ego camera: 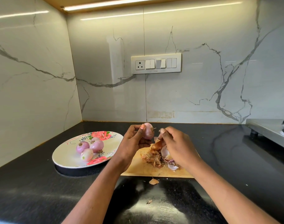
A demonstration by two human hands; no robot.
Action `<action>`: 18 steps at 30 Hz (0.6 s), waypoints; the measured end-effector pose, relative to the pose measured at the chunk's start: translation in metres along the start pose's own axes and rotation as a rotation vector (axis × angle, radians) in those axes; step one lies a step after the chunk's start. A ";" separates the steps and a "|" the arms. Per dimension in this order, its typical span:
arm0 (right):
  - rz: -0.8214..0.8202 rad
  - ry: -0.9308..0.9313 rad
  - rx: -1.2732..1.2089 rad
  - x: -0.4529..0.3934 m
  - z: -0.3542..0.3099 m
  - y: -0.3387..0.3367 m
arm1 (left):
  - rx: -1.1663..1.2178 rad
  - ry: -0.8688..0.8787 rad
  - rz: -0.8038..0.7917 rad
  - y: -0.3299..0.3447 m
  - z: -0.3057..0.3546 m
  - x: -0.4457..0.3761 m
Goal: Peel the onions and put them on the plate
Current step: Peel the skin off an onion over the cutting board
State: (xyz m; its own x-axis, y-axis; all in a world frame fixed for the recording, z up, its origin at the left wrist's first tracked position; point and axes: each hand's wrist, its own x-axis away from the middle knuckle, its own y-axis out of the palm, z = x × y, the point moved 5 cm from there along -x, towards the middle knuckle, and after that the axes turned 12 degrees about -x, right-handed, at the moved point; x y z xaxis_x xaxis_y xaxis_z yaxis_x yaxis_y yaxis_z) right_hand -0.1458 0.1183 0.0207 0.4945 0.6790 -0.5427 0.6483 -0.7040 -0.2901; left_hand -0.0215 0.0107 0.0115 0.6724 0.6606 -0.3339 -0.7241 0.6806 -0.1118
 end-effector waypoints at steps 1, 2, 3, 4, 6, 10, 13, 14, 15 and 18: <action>0.001 -0.046 0.070 0.000 -0.002 0.001 | -0.007 -0.004 0.001 0.000 0.000 0.000; 0.012 -0.083 0.089 0.000 -0.004 0.000 | -0.016 -0.005 0.002 0.000 -0.001 0.000; 0.024 -0.106 0.072 0.000 -0.006 -0.001 | -0.028 -0.006 0.003 -0.001 -0.001 0.000; 0.034 -0.114 0.038 0.001 -0.008 -0.002 | -0.038 -0.006 0.001 0.000 0.000 0.001; 0.045 -0.109 -0.037 0.001 -0.010 -0.004 | -0.051 -0.005 -0.008 0.000 0.001 0.001; 0.093 -0.126 -0.067 0.001 -0.009 -0.005 | -0.068 -0.008 -0.030 0.004 0.002 0.002; 0.116 -0.121 -0.091 -0.001 -0.006 -0.006 | -0.058 -0.005 -0.045 0.005 0.002 0.003; 0.120 -0.118 -0.107 -0.002 -0.006 -0.007 | -0.048 -0.006 -0.053 0.006 0.002 0.003; 0.120 -0.110 -0.124 -0.003 -0.006 -0.007 | -0.037 -0.008 -0.062 0.007 0.003 0.002; 0.102 -0.022 -0.202 -0.004 -0.001 -0.008 | 0.001 -0.021 -0.083 0.009 0.003 0.002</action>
State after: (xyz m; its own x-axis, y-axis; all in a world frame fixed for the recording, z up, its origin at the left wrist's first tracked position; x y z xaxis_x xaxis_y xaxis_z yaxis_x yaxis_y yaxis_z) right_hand -0.1526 0.1211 0.0260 0.5523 0.6003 -0.5785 0.6994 -0.7113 -0.0704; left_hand -0.0259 0.0192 0.0124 0.7330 0.6085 -0.3041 -0.6658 0.7334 -0.1372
